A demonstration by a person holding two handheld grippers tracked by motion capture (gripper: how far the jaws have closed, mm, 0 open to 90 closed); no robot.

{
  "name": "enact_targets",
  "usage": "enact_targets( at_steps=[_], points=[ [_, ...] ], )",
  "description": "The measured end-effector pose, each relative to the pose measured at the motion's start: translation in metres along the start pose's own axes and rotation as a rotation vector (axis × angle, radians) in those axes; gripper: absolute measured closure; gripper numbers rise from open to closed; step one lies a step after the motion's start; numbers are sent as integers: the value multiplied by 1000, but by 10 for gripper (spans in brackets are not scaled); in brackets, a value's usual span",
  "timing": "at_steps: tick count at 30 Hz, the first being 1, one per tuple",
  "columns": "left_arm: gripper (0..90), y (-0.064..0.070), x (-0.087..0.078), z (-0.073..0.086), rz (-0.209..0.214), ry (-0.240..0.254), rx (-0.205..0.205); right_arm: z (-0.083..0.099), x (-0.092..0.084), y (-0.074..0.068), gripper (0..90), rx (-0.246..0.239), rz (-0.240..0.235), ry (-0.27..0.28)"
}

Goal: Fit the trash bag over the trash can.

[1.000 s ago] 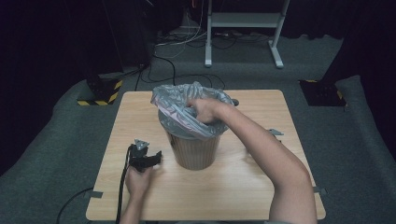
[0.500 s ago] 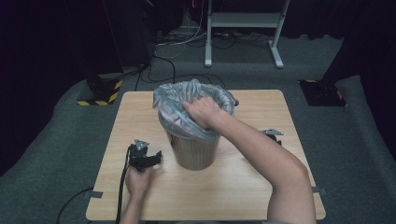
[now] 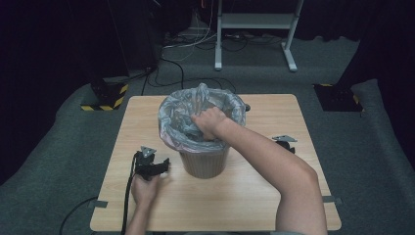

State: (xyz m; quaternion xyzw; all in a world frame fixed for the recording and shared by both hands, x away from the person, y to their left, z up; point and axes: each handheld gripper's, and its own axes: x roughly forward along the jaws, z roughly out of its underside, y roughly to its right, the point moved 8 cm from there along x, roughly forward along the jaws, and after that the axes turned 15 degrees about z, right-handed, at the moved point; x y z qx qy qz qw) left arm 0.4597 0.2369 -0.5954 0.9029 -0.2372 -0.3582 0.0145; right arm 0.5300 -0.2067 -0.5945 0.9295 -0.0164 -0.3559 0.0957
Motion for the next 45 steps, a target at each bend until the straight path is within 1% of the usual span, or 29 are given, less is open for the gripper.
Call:
enact_targets(
  at_steps=[45],
  points=[
    [230, -1, -1, 0, 13, 8, -14, 0, 0, 0, 129, -1, 1, 0]
  ],
)
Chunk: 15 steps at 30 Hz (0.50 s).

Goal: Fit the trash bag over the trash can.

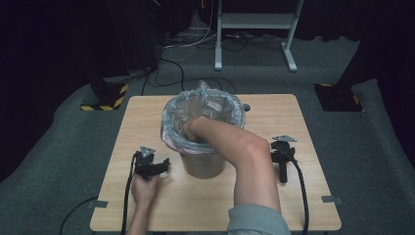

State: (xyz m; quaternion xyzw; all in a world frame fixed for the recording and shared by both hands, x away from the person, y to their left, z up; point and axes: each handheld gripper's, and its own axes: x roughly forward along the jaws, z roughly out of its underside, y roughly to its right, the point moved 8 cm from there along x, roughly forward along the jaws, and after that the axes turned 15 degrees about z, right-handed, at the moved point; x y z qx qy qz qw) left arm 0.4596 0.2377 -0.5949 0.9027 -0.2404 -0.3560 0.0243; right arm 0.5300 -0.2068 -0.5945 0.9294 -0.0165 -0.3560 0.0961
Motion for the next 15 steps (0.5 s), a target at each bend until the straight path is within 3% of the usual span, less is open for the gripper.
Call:
enact_targets(
  at_steps=[15],
  points=[
    [230, 0, 0, 0, 7, 4, -7, 0, 0, 0, 129, 0, 0, 0]
  ],
)
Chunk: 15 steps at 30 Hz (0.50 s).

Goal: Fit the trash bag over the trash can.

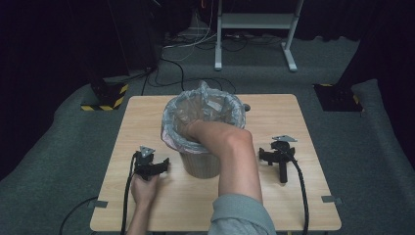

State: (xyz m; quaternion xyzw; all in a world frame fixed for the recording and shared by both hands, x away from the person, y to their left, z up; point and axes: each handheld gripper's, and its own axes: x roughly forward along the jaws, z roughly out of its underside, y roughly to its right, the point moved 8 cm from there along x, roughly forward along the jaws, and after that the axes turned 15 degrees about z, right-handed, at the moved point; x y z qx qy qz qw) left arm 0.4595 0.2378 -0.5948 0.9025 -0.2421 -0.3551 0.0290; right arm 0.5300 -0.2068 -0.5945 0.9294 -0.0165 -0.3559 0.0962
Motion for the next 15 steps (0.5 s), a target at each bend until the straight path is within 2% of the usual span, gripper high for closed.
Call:
enact_targets(
  at_steps=[15],
  points=[
    [232, 0, 0, 0, 3, 0, 6, 0, 0, 0, 130, -1, 0, 1]
  ],
)
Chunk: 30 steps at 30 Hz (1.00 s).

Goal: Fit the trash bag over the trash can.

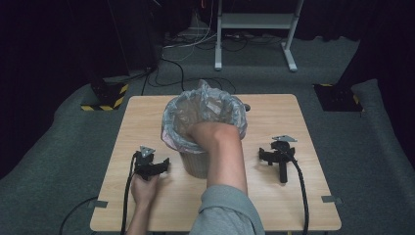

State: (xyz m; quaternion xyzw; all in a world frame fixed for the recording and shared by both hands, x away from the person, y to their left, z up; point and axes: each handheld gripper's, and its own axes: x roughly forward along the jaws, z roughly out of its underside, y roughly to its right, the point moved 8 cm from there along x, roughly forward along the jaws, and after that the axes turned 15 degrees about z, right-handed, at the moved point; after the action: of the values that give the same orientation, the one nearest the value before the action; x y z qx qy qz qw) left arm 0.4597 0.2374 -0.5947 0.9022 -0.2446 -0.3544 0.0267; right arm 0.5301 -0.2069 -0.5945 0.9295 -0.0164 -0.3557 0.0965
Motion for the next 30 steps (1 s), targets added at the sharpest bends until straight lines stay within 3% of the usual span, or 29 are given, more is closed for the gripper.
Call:
enact_targets(
  at_steps=[10, 30],
  points=[
    [233, 2, 2, 0, -18, -20, 33, 0, 0, 0, 130, 2, 0, 0],
    [235, 2, 2, 0, -14, -18, 29, 0, 0, 0, 129, 1, 0, 0]
  ],
)
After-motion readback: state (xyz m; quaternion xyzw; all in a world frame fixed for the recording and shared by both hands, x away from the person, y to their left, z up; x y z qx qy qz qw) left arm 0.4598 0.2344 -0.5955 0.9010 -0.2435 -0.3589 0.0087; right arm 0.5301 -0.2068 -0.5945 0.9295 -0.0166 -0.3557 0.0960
